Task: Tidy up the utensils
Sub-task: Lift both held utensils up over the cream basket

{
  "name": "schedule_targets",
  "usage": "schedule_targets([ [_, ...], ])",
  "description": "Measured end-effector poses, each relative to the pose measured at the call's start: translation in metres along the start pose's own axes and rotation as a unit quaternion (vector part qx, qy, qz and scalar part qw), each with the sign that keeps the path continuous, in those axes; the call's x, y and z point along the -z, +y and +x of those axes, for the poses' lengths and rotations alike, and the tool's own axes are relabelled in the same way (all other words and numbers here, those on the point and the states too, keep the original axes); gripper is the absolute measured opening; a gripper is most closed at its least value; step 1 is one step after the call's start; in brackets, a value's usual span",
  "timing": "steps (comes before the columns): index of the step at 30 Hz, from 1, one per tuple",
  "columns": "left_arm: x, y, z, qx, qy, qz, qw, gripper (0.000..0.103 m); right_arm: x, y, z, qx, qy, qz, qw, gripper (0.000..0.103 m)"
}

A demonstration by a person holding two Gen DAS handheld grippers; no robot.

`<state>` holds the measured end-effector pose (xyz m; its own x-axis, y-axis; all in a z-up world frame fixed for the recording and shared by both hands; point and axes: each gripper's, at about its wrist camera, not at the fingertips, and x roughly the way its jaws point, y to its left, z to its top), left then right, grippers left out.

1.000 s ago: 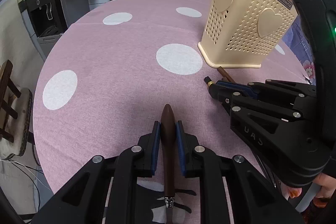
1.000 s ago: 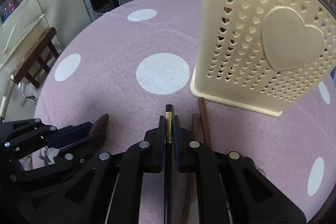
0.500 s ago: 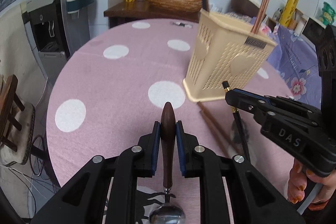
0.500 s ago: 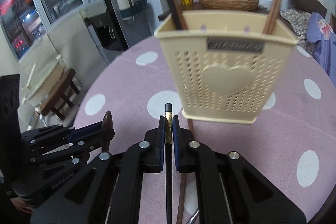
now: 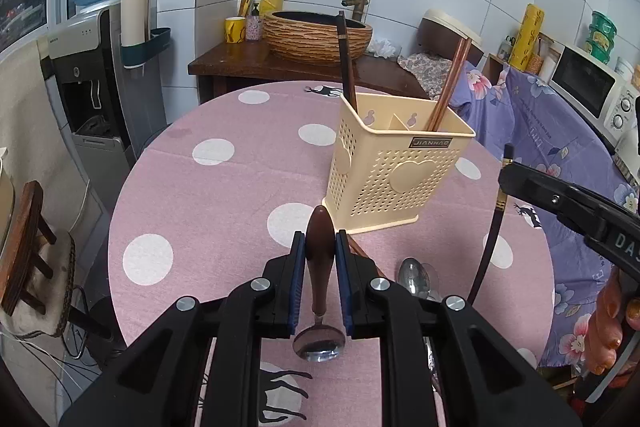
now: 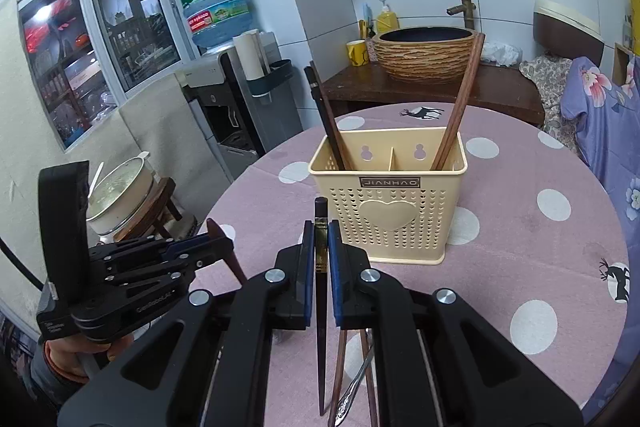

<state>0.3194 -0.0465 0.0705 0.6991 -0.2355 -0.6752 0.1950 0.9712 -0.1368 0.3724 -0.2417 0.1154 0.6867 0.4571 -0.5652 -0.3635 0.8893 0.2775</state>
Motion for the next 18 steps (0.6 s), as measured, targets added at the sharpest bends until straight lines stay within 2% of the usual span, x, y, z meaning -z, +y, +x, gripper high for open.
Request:
schedule_targets([
  [12,-0.011,0.001,-0.018,0.004,-0.012,0.004,0.9999,0.016,-0.002,0.003,-0.012,0.002,-0.004,-0.01,1.0,0.008],
  [18,-0.035,-0.004,-0.031,0.013,-0.026,0.008,0.9995,0.016,-0.019,0.0,-0.026,-0.015,-0.017,0.007,1.0,0.008],
])
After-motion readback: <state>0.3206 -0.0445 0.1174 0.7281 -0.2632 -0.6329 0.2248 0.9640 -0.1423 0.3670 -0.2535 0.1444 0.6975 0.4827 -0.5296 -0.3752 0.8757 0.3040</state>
